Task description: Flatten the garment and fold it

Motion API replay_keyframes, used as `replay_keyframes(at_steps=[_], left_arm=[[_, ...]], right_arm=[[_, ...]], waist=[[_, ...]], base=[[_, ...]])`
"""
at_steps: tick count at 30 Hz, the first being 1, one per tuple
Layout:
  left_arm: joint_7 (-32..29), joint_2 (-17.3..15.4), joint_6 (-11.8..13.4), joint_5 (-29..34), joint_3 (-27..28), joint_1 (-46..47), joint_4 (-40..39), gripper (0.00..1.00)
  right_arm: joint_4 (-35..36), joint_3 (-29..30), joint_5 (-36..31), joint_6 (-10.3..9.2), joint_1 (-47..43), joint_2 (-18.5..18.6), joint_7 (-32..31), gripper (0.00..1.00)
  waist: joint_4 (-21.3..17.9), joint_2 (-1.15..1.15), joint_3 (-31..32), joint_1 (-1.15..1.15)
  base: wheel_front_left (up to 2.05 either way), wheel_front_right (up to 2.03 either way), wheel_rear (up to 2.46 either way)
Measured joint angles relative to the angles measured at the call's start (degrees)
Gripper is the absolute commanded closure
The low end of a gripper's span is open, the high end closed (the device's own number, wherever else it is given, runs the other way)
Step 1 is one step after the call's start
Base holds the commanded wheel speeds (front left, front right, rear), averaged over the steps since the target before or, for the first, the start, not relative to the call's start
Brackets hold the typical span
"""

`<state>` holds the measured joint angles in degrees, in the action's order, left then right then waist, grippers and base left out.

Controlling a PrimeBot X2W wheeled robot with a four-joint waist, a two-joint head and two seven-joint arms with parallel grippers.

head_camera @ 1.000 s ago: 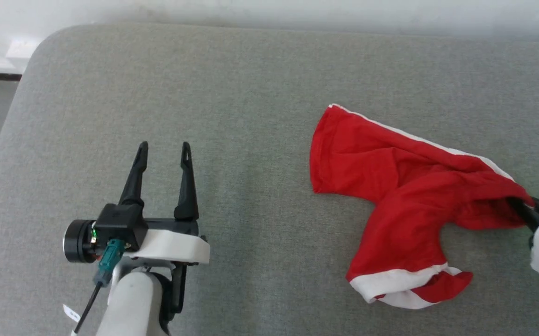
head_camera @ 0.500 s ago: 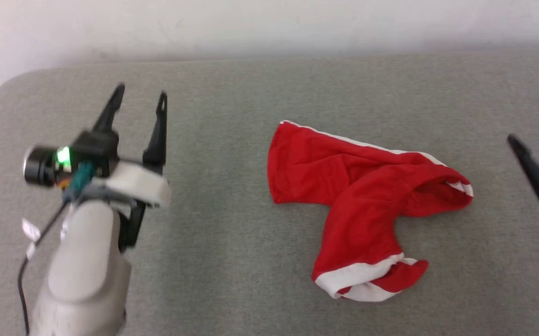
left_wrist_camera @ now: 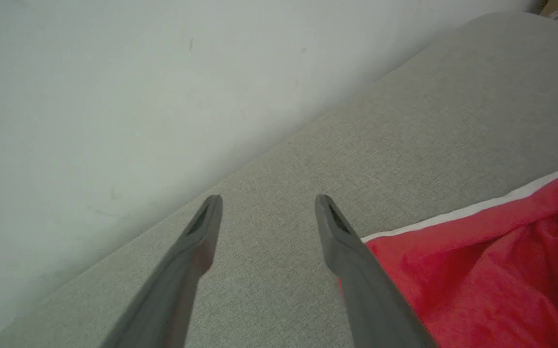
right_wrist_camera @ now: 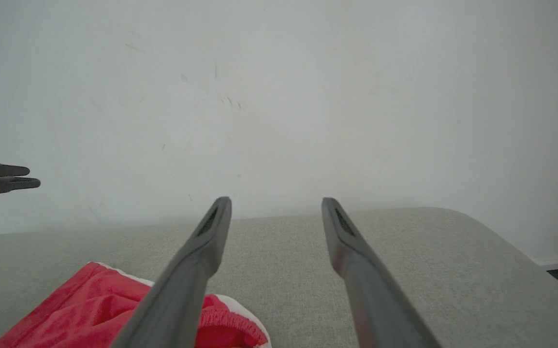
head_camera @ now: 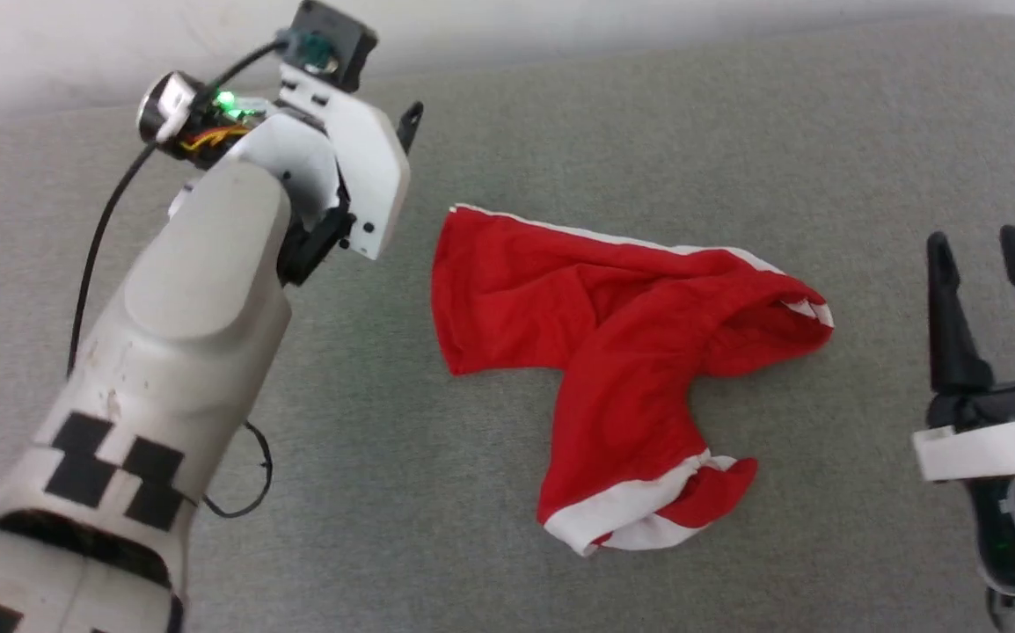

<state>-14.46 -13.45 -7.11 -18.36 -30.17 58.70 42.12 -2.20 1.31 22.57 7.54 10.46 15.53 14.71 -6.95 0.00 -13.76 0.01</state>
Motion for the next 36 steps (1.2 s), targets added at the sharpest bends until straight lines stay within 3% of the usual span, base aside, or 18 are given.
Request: replay_keyframes(at_steps=[7, 13, 19, 24, 25, 28, 32, 36], left_arm=[[-17.1, -5.0, 0.0, -13.4, -18.8, 8.8, 0.8, 0.0], [-27.2, -8.3, 0.0, -21.9, -31.7, 14.0, -1.3, 0.0], [-30.2, -9.8, 0.0, -25.2, -40.5, 16.3, -1.1, 0.0], [-32.3, -11.0, 0.0, -25.7, -41.7, 16.8, -2.6, 0.0], [-32.7, -11.4, 0.0, -26.0, -41.7, 16.8, -3.2, 1.0], [-32.6, -12.0, 0.0, -27.7, -42.2, 16.6, -4.7, 1.0], [-30.2, -12.9, 0.0, -28.0, -42.7, 15.6, -6.4, 1.0], [-28.4, -13.9, 0.0, -28.8, -42.9, 15.2, -8.3, 1.0]], right_arm=[[0.6, -0.7, -4.8, 0.0, -0.5, -4.8, 0.0, 0.0], [0.2, -1.9, -6.4, 0.0, 0.4, -6.6, 0.0, 0.0], [-0.8, -3.6, -7.0, 0.0, 2.7, -7.3, 0.0, 0.0], [-1.9, -4.1, -7.3, 0.0, 3.5, -7.4, 0.0, 0.0], [-2.1, -4.3, -7.4, 0.0, 3.5, -7.3, 0.0, 0.0], [-2.3, -4.6, -7.7, 0.0, 4.5, -5.2, 0.0, 0.0], [-2.4, -5.3, -8.0, 0.0, 7.9, 0.5, -0.4, 0.0], [-2.8, -10.3, -4.6, 0.0, 12.4, 8.1, -7.9, 0.0]], waist=[[-3.4, 0.0, -3.9, 0.0], [-6.4, 0.0, -7.4, 0.0], [-9.2, 0.0, -10.4, 0.0], [-10.8, 0.0, -11.8, -0.01], [-10.9, 0.0, -11.9, -0.01], [-10.8, 0.0, -11.4, -0.01], [-9.9, 0.0, -10.2, -0.01], [-7.9, 0.0, -8.6, -0.01]], base=[[0.0, 0.0, 0.0], [0.0, 0.0, 0.0], [0.0, 0.0, 0.0], [0.0, 0.0, 0.0], [0.0, 0.0, 0.0], [0.0, 0.0, 0.0], [0.0, 0.0, 0.0], [0.0, 0.0, 0.0]])
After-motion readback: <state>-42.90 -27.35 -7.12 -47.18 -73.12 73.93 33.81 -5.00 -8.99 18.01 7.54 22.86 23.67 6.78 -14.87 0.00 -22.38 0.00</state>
